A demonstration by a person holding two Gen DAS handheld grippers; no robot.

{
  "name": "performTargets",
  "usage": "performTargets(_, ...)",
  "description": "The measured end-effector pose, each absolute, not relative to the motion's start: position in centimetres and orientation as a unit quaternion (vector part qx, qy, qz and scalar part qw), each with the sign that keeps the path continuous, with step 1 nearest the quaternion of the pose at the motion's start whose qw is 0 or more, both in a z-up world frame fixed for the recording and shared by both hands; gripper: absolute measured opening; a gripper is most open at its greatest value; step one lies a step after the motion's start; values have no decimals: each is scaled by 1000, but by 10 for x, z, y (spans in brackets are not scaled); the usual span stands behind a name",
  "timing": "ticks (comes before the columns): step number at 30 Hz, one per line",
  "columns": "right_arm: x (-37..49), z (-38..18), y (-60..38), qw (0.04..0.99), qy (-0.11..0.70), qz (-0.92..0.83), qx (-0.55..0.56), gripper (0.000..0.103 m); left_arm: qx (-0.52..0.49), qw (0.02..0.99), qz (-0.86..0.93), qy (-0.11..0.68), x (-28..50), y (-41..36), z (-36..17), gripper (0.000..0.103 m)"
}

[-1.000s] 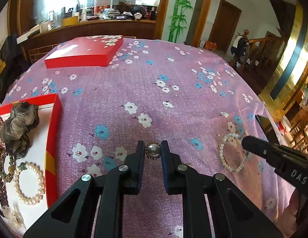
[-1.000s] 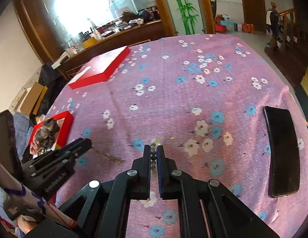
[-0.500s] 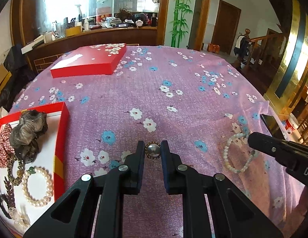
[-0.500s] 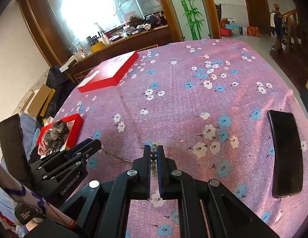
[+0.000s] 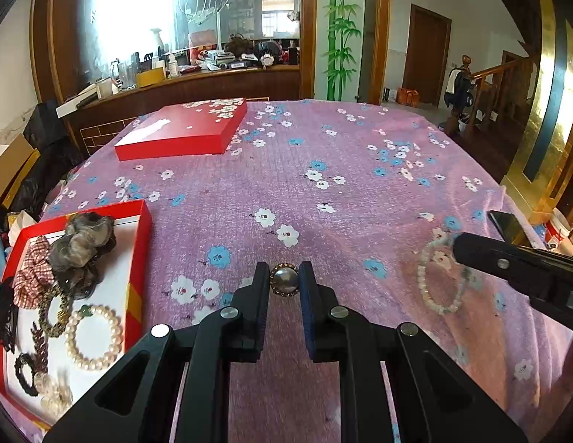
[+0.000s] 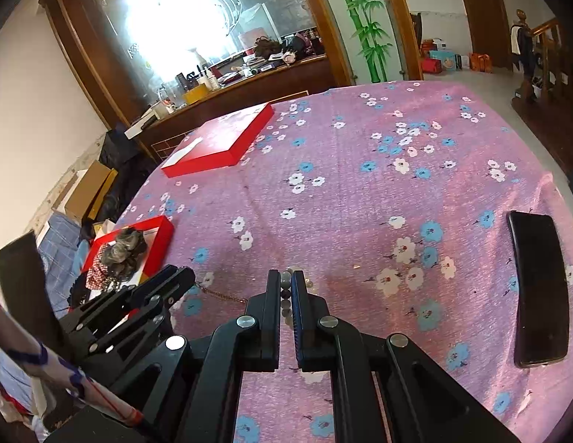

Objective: Organize jewelry
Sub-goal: 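Carry the brooch and white pearl bracelet into the tray and open both tools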

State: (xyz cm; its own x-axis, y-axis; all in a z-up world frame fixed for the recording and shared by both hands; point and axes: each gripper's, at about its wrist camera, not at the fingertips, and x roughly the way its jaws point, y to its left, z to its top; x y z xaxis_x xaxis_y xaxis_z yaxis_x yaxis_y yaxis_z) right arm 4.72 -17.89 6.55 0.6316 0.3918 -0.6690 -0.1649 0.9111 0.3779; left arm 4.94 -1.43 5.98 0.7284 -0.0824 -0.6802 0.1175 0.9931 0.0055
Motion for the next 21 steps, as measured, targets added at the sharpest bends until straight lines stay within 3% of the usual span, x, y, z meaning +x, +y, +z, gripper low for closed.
performTargets(11, 32, 74, -133, 883, 405, 194, 139, 6, 15, 938, -47, 344, 4, 21, 85, 15)
performTargets(21, 14, 84, -49, 862, 415, 266, 116, 6, -19, 943, -6, 332, -35, 102, 98, 15)
